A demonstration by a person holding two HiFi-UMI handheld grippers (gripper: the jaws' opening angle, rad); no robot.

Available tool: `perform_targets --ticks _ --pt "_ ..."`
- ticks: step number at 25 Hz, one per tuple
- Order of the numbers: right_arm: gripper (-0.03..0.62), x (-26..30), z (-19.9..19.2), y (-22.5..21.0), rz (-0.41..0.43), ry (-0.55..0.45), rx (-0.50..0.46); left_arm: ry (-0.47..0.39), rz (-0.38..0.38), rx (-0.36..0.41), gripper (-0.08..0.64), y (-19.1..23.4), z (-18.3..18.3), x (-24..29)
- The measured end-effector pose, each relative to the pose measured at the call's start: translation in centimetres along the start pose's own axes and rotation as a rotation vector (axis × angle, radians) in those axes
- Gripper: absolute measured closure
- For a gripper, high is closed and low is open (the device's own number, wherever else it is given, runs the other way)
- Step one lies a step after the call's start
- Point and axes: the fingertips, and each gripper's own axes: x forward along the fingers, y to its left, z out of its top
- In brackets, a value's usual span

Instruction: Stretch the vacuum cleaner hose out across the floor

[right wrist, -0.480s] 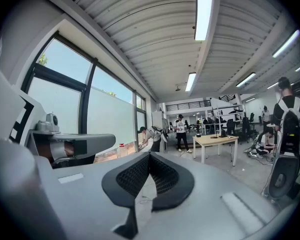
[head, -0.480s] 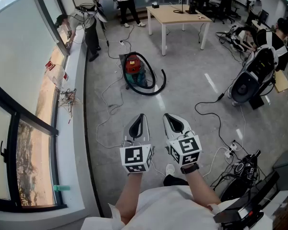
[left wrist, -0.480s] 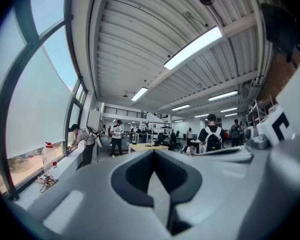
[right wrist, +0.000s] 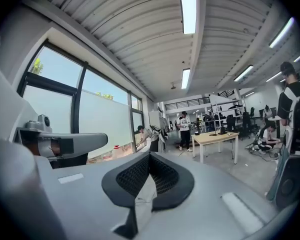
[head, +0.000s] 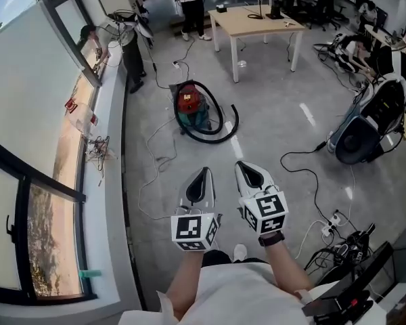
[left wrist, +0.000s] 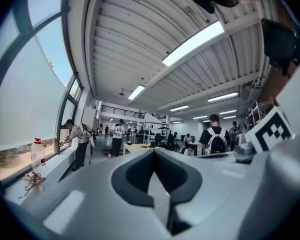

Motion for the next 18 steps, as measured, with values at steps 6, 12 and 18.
perform_targets --ticks 6,12,18 --pt "0.594 2.0 -1.6 -1.8 0.018 0.041 0.035 0.027 0.010 -0.003 0.560 0.2 -0.9 2.3" --pt "0.594 6.0 -2.2 -3.1 0.034 0.066 0.027 0.078 0.020 0.001 0.560 2.1 -2.9 7.3" --pt "0.594 11.2 -2.7 -8.1 -0.022 0.073 0.001 0.056 -0.040 -0.019 0.560 3.0 -4.4 15.0"
